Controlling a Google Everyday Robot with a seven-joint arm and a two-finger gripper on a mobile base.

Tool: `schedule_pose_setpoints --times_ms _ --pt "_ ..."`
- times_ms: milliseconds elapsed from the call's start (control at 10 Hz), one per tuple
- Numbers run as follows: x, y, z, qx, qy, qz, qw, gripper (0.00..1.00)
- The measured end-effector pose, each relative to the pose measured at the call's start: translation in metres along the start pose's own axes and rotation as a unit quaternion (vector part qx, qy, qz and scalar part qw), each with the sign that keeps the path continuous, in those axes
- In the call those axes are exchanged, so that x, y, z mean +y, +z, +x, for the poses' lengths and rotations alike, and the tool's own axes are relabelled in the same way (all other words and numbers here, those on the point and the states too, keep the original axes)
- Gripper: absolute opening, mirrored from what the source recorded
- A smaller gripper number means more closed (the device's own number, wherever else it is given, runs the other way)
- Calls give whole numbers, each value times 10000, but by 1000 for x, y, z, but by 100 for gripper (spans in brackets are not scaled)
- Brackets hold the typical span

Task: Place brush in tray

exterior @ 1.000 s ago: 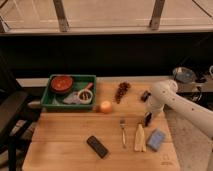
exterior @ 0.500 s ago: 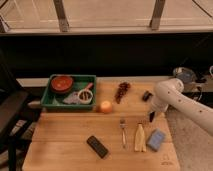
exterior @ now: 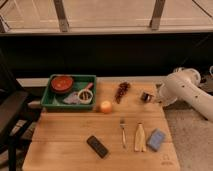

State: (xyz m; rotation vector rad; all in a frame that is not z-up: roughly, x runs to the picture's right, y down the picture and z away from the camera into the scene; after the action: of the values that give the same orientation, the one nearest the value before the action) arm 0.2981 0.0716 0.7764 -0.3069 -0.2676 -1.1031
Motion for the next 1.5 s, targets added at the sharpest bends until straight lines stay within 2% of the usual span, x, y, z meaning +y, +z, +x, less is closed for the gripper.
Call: schedule_pose_setpoints --times_ms 100,300,600,800,1100,1200,1500 --pt "-6 -13 6 178 -68 139 9997 0" --pt "-20 -26 11 337 -165 452 9983 0" --pt "-44 -49 20 407 -317 946 9942 0" --pt "-76 -63 19 462 -595 1228 9896 0" --pt "-134 -74 1 462 -1139 1521 9807 0" --pt "-158 -75 -10 419 -1375 1612 9764 0" --pt "-218 -84 -40 255 -1996 1950 9599 0"
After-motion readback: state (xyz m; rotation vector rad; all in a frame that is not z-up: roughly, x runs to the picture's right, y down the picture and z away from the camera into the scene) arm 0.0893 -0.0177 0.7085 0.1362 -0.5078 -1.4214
